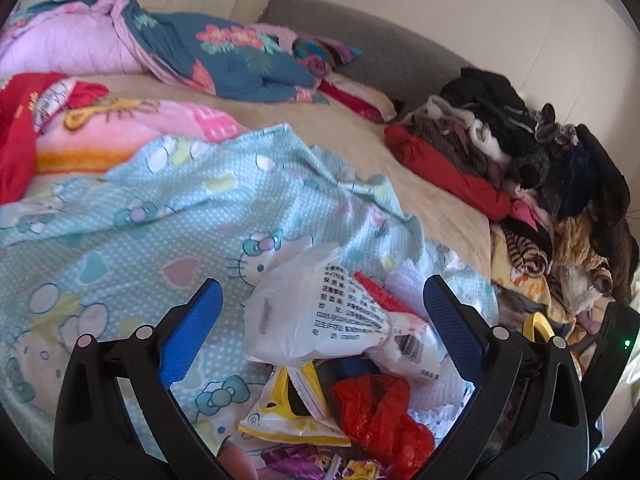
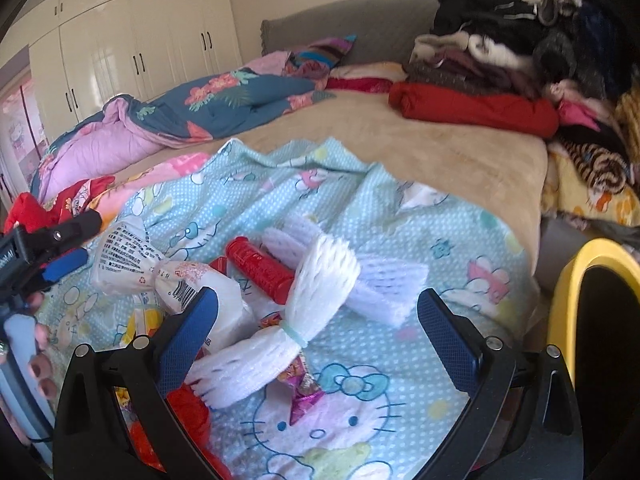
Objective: Collect trash
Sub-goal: 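Grasp the white plastic bag with the left tool while the right tool grasps the white foam net, then carry the white bag and foam net to the yellow-rimmed bin with both tools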
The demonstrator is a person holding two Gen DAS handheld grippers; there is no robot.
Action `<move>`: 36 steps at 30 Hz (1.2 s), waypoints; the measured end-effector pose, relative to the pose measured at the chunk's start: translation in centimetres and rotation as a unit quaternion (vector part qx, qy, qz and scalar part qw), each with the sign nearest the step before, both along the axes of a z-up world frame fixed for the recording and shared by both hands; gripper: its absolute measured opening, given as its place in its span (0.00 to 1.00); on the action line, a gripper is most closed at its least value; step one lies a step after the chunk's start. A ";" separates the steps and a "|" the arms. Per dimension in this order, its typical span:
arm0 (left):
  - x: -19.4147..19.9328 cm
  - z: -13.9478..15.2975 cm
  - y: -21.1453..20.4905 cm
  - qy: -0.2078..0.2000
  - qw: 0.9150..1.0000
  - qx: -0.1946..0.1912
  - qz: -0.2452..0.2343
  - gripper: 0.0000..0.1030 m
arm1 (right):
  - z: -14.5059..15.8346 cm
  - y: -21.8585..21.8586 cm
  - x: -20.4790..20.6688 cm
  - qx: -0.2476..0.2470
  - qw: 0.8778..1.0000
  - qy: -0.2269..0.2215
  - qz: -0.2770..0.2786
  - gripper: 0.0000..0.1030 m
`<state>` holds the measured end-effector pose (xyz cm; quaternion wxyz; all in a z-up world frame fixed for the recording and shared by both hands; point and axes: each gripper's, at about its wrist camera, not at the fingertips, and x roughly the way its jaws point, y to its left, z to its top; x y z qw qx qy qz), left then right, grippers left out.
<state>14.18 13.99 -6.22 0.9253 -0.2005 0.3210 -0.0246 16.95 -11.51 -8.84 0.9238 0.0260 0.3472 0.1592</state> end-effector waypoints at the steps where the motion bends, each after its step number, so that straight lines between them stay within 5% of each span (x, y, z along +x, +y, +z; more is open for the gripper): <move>1: 0.4 -0.3 0.1 0.005 1.000 -0.001 -0.002 0.90 | -0.1 0.2 0.4 0.004 1.000 0.006 0.001 0.94; 7: 1.9 -1.7 0.6 0.035 0.999 -0.023 -0.016 0.89 | -1.5 0.7 2.3 0.040 0.998 0.057 0.010 0.89; 15: 1.8 -1.9 0.2 0.040 0.998 -0.029 -0.028 0.59 | -2.5 0.9 3.2 0.059 0.994 0.092 0.032 0.28; 21: 0.9 -1.0 -0.3 0.021 0.999 -0.017 -0.025 0.45 | -1.8 0.3 2.6 0.075 0.993 0.082 0.044 0.25; 36: -3.0 5.3 -2.7 -0.049 0.999 -0.007 -0.005 0.42 | 3.3 -5.2 0.2 0.146 0.988 0.032 0.037 0.25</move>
